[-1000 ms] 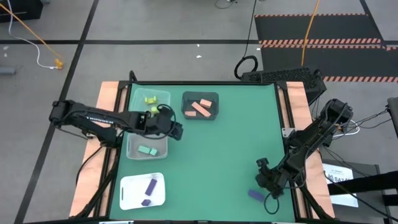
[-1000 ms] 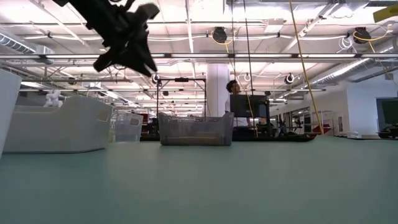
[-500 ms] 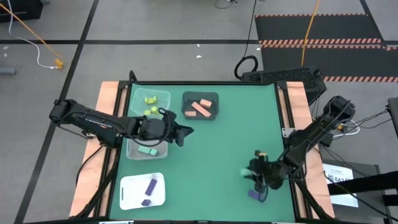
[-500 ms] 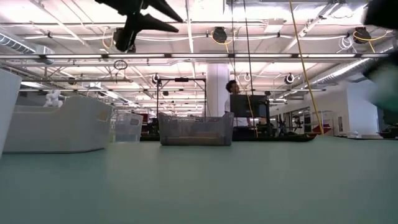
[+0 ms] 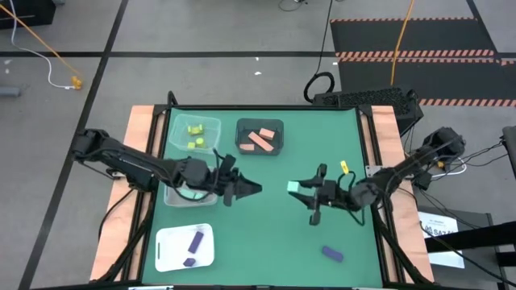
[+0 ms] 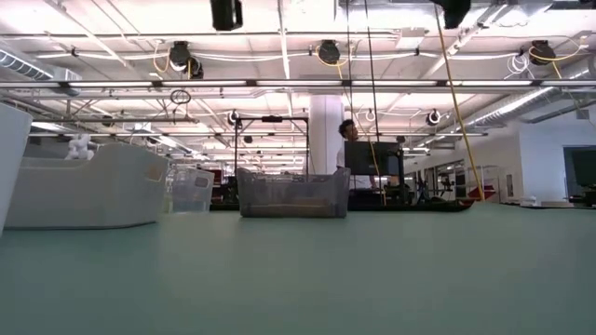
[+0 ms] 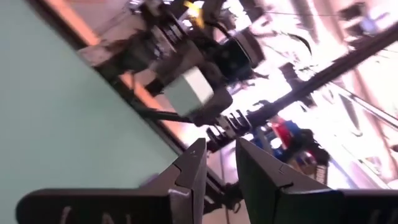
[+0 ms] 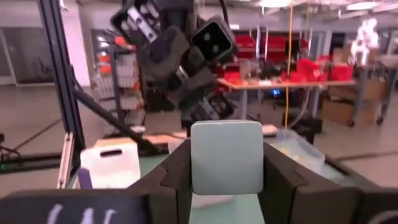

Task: Sort & place blocks by color
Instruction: Put the blue block into the dark white bin

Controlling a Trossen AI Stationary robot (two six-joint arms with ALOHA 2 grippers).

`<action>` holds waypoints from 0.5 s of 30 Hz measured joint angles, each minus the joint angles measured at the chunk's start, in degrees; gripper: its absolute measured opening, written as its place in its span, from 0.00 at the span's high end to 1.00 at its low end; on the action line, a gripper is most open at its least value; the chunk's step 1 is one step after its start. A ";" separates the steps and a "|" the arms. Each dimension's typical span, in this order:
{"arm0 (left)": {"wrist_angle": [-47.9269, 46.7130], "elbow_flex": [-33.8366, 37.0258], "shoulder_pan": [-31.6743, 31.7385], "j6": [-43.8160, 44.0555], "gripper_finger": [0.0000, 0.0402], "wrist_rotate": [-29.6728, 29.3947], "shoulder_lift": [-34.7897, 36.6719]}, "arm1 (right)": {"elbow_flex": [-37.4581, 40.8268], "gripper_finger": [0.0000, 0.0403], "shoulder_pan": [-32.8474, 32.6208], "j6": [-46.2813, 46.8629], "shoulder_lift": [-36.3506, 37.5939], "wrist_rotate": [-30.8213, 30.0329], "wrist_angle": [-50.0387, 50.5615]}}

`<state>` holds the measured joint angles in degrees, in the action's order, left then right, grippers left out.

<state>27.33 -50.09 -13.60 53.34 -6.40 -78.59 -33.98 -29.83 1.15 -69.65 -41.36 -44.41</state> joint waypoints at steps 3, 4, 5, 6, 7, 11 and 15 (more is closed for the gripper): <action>3.70 0.00 -0.40 -1.39 0.79 0.47 -1.41 | 0.00 0.72 2.78 -1.71 -0.71 3.66 -2.43; 4.27 0.00 -0.42 -1.66 0.79 0.47 -1.74 | 0.00 0.72 3.52 -1.76 -0.96 4.94 -2.33; 4.65 0.00 -0.39 -1.77 0.79 0.47 -2.16 | 0.00 0.72 4.36 -1.76 -1.30 6.37 -2.48; 4.89 0.00 -0.39 -1.75 0.79 0.47 -2.58 | -0.08 0.72 5.04 -1.69 -1.65 7.45 -2.57; 4.95 0.00 -0.39 -1.59 0.79 0.47 -2.98 | -0.17 0.72 5.61 -1.68 -2.01 8.61 -2.58; 7.01 0.00 -0.16 0.89 0.79 0.27 -4.79 | -1.54 0.72 7.51 -2.77 -4.22 11.64 -2.50; 7.00 0.00 0.18 2.27 0.79 -3.97 -5.95 | -3.15 0.72 8.49 -4.88 -5.60 11.64 -2.52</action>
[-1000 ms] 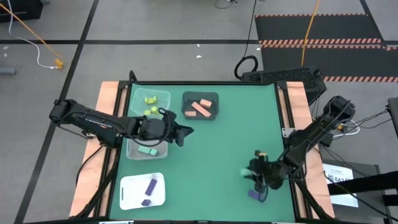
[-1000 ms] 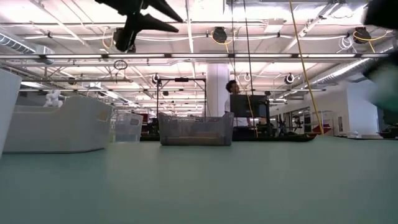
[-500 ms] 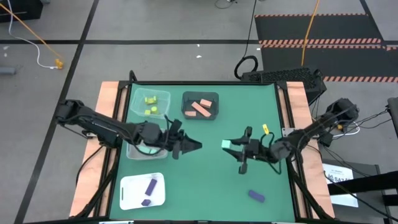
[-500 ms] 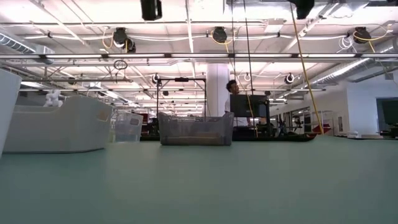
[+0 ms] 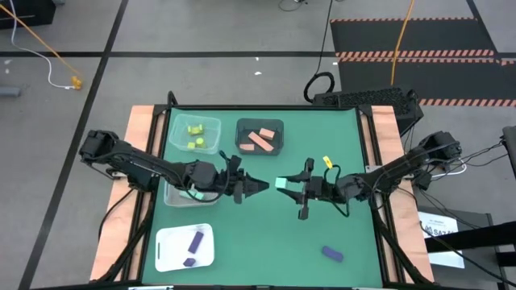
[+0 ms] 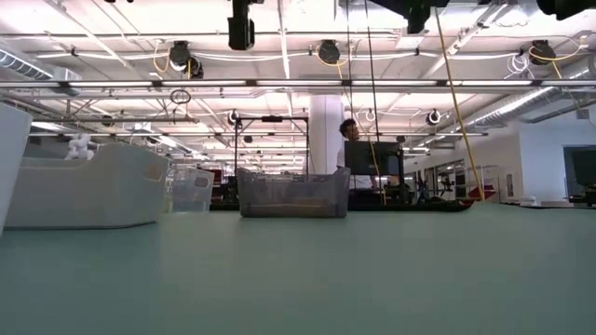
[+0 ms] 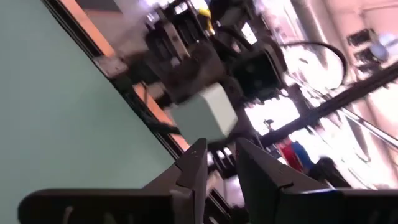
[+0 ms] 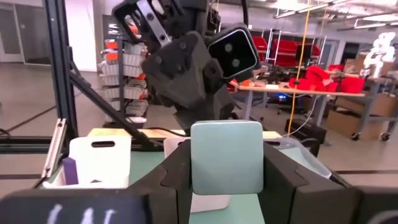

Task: Sort & place blocks by color
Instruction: Put the blue block into the dark white bin

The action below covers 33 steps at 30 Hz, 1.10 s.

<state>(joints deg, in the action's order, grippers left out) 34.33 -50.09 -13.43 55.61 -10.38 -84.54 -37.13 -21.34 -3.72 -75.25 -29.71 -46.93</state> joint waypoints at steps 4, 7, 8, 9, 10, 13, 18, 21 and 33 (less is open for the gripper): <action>0.44 0.00 -0.11 -1.23 0.88 -1.66 -0.22 | -0.32 0.72 0.04 -2.60 0.10 -0.06 -0.25; 2.27 0.01 -0.43 -0.32 0.97 -1.44 -0.25 | -0.32 0.72 0.00 -4.34 0.10 -0.07 -1.05; 3.01 0.01 -0.56 0.06 0.98 -1.00 -0.25 | -0.32 0.72 0.00 -4.43 0.11 -0.07 -1.26; 3.53 0.00 -0.55 0.23 0.99 -0.12 -0.25 | -0.32 0.72 0.00 -4.44 0.14 -0.07 -1.16; 3.62 0.01 -0.55 0.32 0.99 0.93 -0.25 | -0.32 0.72 0.00 -4.50 0.14 -0.05 -0.84; 3.60 0.01 -0.57 0.79 0.93 3.45 -0.25 | -0.32 0.72 0.00 -5.47 0.10 0.00 -0.47; 4.66 0.00 -0.57 3.47 0.73 4.44 -1.37 | -0.32 0.72 0.36 -7.57 0.12 4.22 -0.99; 7.35 0.02 -0.53 5.22 0.61 4.42 -3.02 | -0.63 0.72 0.62 -7.55 0.12 4.69 -0.69; 19.15 -0.09 1.48 9.65 0.39 2.76 -8.89 | -2.88 0.72 1.02 -9.11 0.12 6.25 0.50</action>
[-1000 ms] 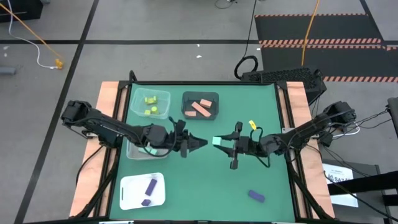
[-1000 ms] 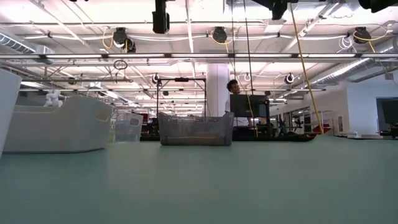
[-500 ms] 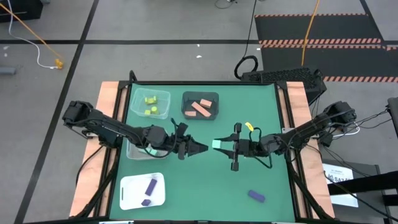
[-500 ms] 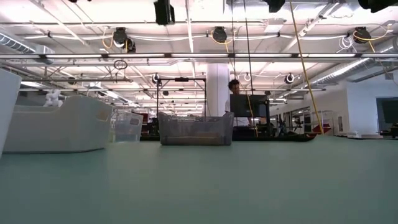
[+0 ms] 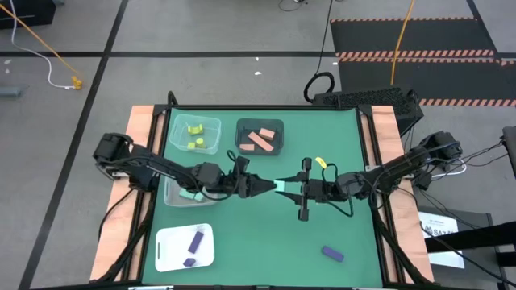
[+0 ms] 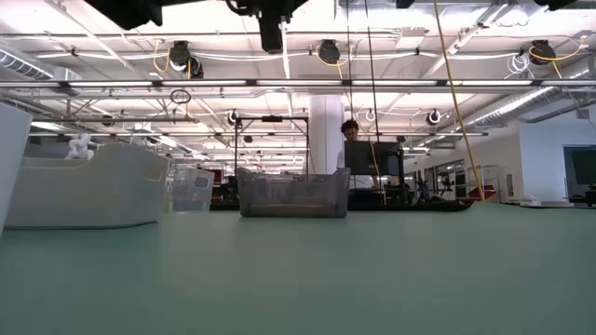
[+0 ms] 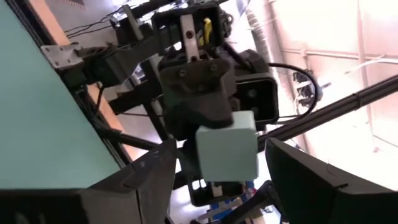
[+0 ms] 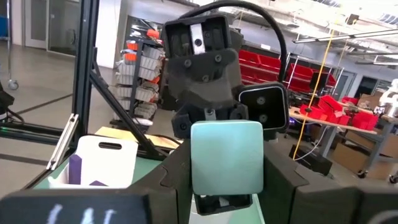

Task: Sort & place blocks by color
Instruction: Put the blue block into the dark white bin

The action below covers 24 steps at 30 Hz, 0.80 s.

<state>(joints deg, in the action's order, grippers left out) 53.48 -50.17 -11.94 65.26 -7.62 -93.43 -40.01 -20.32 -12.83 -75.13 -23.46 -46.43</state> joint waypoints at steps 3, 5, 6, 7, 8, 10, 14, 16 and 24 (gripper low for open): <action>0.65 -0.80 0.40 0.68 0.39 0.06 -0.69 | 0.00 0.72 0.19 -0.07 0.00 0.02 -0.03; 0.57 -1.71 0.39 1.31 0.39 0.11 -1.51 | 0.00 0.72 0.50 -0.07 0.00 0.15 -0.03; 0.58 -2.20 0.41 1.30 0.39 0.22 -2.03 | 0.00 0.72 0.71 -0.07 0.00 0.17 -0.01; 0.38 -2.44 0.49 1.29 0.39 0.26 -2.38 | 0.00 0.72 0.91 -0.07 0.00 0.42 0.02; 0.21 -2.79 0.61 1.31 0.39 0.39 -2.77 | 0.00 0.72 1.21 -0.07 0.00 1.15 0.09; 0.25 -3.51 0.94 1.30 0.39 0.67 -3.31 | 0.00 0.72 1.52 0.15 0.00 1.25 0.58; 0.32 -3.76 1.22 0.96 0.43 0.61 -3.41 | 0.00 0.72 1.86 0.19 0.00 1.23 1.30; 0.32 -3.76 1.33 0.65 0.49 0.61 -3.43 | 0.00 0.72 1.88 1.89 0.00 1.22 1.28; 0.50 -3.78 1.33 -1.73 0.67 0.59 -3.47 | -0.02 0.45 1.88 7.72 0.00 1.20 1.26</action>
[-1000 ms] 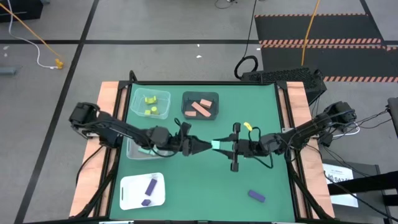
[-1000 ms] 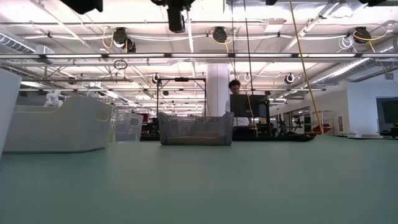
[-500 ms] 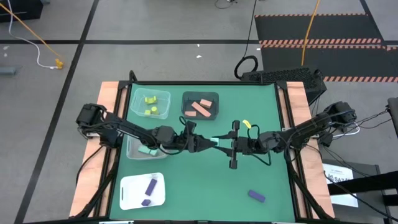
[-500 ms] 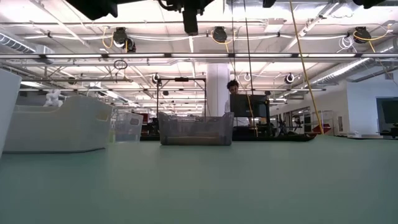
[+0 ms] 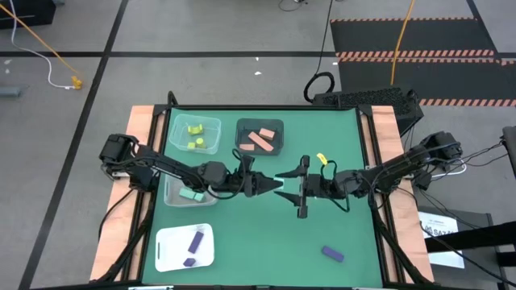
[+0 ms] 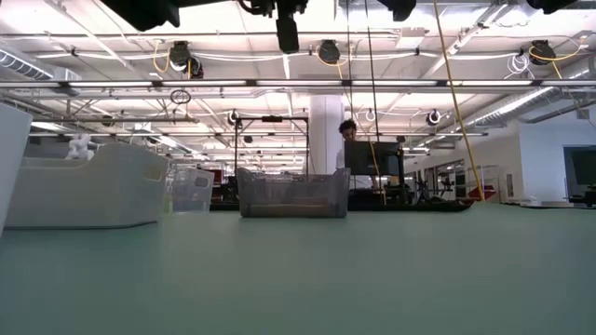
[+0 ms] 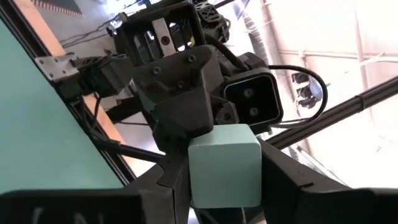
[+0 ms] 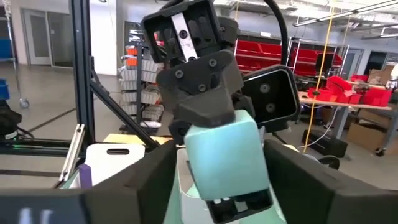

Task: Sort & place blocks by color
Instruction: Put the blue block into the dark white bin

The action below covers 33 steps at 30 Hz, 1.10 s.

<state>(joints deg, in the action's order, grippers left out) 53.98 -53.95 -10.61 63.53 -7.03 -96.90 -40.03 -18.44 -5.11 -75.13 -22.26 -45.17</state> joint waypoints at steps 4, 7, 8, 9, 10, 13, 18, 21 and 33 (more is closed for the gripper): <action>2.08 0.00 0.00 -1.15 0.67 -0.04 0.00 | 0.00 0.37 -0.02 3.65 0.00 -0.02 -0.26; 5.04 0.00 0.00 -2.42 0.67 -0.03 0.00 | 0.01 0.35 -0.02 10.64 0.95 -0.02 3.24; 5.83 0.00 0.00 -2.96 0.67 -0.02 0.00 | 0.01 0.35 -0.02 12.71 1.43 -0.02 5.00; 6.70 0.00 -0.01 -3.52 0.67 -0.01 0.00 | 0.01 0.35 -0.02 14.59 1.97 -0.04 7.57; 7.59 0.00 -0.07 -3.89 0.67 -0.01 0.00 | 0.02 0.35 -0.02 16.45 2.53 -0.02 10.25; 9.28 0.00 -0.39 -5.15 0.67 -0.01 0.07 | 0.02 0.36 -0.04 23.85 3.74 0.02 17.66; 10.00 0.00 -0.50 -10.67 0.67 0.05 0.30 | 0.02 0.37 -0.13 41.26 4.69 6.61 29.27; 10.22 0.00 -0.50 -16.55 0.67 0.05 0.62 | 0.02 0.38 -0.97 49.58 4.53 13.02 34.40; 6.00 -0.58 -1.56 -36.08 0.67 0.16 4.56 | 3.47 0.38 -3.06 61.28 4.28 14.89 27.06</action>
<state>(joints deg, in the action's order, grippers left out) 59.97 -54.53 -12.17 27.44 -6.87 -92.34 -36.56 -21.50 56.17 -70.85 -7.37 -18.11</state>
